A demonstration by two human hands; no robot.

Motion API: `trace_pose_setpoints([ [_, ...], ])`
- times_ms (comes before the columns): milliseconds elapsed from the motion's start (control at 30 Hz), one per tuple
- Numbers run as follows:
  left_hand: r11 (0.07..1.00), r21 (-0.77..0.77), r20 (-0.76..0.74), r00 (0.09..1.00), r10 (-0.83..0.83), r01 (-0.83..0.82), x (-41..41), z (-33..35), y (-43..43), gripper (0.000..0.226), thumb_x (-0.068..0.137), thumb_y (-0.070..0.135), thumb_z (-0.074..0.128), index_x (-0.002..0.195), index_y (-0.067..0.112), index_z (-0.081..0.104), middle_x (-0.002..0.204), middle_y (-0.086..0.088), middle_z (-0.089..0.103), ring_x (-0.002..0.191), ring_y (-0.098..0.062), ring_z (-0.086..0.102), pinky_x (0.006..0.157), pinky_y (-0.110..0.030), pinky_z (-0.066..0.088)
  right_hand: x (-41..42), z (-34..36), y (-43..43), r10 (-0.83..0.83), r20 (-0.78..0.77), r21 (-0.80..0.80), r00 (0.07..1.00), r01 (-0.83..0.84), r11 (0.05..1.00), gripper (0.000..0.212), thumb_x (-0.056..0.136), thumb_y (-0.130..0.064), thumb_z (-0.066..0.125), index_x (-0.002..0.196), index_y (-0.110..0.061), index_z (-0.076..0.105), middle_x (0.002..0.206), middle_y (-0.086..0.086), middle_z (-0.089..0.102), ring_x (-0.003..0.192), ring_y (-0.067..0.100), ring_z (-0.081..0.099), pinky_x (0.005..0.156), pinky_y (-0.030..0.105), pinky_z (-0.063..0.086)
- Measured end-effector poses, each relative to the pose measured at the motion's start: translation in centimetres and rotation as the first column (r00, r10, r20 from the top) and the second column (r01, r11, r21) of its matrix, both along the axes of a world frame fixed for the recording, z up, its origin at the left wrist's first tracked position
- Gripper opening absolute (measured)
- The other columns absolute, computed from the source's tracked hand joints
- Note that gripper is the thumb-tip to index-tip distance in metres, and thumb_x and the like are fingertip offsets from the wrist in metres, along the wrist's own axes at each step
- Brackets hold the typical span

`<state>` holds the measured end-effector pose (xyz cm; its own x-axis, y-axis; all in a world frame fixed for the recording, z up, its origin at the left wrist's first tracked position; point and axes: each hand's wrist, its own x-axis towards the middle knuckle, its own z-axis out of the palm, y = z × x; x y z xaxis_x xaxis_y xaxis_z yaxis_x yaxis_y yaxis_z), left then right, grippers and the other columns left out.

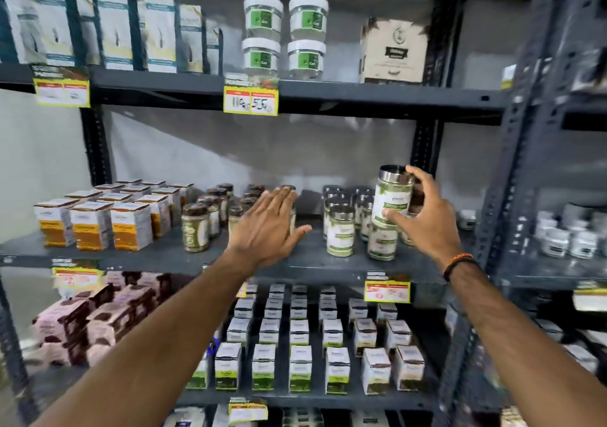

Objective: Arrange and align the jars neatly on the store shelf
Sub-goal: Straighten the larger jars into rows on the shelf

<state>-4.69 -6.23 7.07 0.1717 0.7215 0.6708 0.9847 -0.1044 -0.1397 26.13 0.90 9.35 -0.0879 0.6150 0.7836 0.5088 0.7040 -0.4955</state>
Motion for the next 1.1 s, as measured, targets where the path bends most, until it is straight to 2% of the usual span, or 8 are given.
trace_pose_setpoints([
  [100, 0.992, -0.122, -0.013, 1.000, 0.016, -0.017, 2.3, -1.9, 2.3, 0.088, 0.100, 0.069, 0.026, 0.161, 0.006, 0.023, 0.168, -0.015, 0.028, 0.155, -0.030, 0.024, 0.126, -0.039, 0.012, 3.9, -0.5, 1.2, -0.054, -0.010, -0.052, 0.998, 0.054, 0.997, 0.090, 0.072, -0.034, 0.090, 0.146, -0.046, 0.039, 0.131, -0.005, 0.065, 0.112, 0.015, 0.065, 0.101, 0.038, 0.053],
  [200, 0.968, -0.246, 0.014, 0.998, 0.060, -0.055, 3.2, -3.9, 4.3, 0.095, 0.096, 0.076, 0.018, 0.162, 0.008, 0.021, 0.169, -0.013, 0.027, 0.155, -0.029, 0.024, 0.124, -0.044, 0.023, 7.0, -1.4, 2.7, -0.091, 0.010, -0.095, 0.996, 0.092, 0.991, 0.091, 0.072, -0.033, 0.091, 0.145, -0.049, 0.038, 0.130, -0.005, 0.066, 0.111, 0.019, 0.067, 0.099, 0.045, 0.055],
  [467, 0.896, -0.443, 0.139, 0.986, 0.092, -0.021, 3.9, -7.7, 7.4, 0.090, 0.095, 0.078, 0.025, 0.160, 0.016, 0.023, 0.167, -0.007, 0.031, 0.150, -0.027, 0.033, 0.110, -0.052, 0.043, 8.9, -5.8, 6.8, -0.100, 0.012, -0.211, 0.995, 0.100, 0.972, 0.089, 0.074, -0.015, 0.090, 0.145, -0.037, 0.041, 0.120, -0.011, 0.063, 0.106, 0.020, 0.067, 0.101, 0.040, 0.051],
  [733, 0.889, -0.458, 0.117, 0.991, 0.071, -0.010, 3.3, -8.5, 8.5, 0.088, 0.094, 0.080, 0.019, 0.156, 0.020, 0.033, 0.165, -0.005, 0.037, 0.146, -0.027, 0.040, 0.113, -0.050, 0.042, 7.7, -8.9, 9.1, -0.129, -0.022, -0.320, 0.991, 0.115, 0.941, 0.095, 0.075, -0.014, 0.090, 0.148, -0.040, 0.035, 0.131, -0.003, 0.066, 0.114, 0.019, 0.067, 0.104, 0.046, 0.052],
  [833, 0.897, -0.441, 0.105, 0.992, 0.074, -0.020, 3.3, -8.6, 8.5, 0.087, 0.095, 0.079, 0.018, 0.156, 0.020, 0.035, 0.164, -0.005, 0.038, 0.146, -0.027, 0.041, 0.113, -0.048, 0.041, 7.6, -9.3, 9.1, -0.152, -0.029, -0.335, 0.988, 0.134, 0.933, 0.105, 0.076, -0.017, 0.090, 0.155, -0.041, 0.026, 0.140, 0.001, 0.063, 0.122, 0.021, 0.063, 0.109, 0.047, 0.047],
  [933, 0.899, -0.437, 0.098, 0.992, 0.082, -0.031, 3.4, -8.7, 8.5, 0.086, 0.095, 0.079, 0.018, 0.155, 0.020, 0.035, 0.164, -0.005, 0.039, 0.146, -0.027, 0.041, 0.113, -0.047, 0.041, 7.5, -9.8, 8.9, -0.225, -0.018, -0.373, 0.974, 0.202, 0.906, 0.120, 0.069, -0.031, 0.095, 0.160, -0.029, 0.016, 0.147, 0.009, 0.057, 0.133, 0.026, 0.056, 0.112, 0.048, 0.043],
  [1000, 0.902, -0.430, 0.094, 0.992, 0.082, -0.034, 3.4, -8.7, 8.5, 0.086, 0.095, 0.079, 0.018, 0.154, 0.020, 0.036, 0.163, -0.005, 0.041, 0.144, -0.027, 0.043, 0.112, -0.048, 0.043, 7.1, -9.9, 8.6, -0.262, 0.002, -0.412, 0.965, 0.239, 0.879, 0.118, 0.065, -0.034, 0.097, 0.155, -0.012, 0.025, 0.140, 0.011, 0.062, 0.125, 0.026, 0.062, 0.105, 0.041, 0.049],
  [1100, 0.904, -0.426, 0.091, 0.992, 0.085, -0.038, 3.4, -8.7, 8.4, 0.085, 0.095, 0.079, 0.018, 0.153, 0.020, 0.037, 0.161, -0.006, 0.043, 0.142, -0.027, 0.045, 0.110, -0.048, 0.044, 6.4, -10.0, 8.4, -0.293, 0.063, -0.471, 0.954, 0.287, 0.834, 0.092, 0.064, -0.038, 0.096, 0.137, -0.006, 0.049, 0.127, 0.009, 0.070, 0.110, 0.025, 0.069, 0.088, 0.032, 0.053],
])
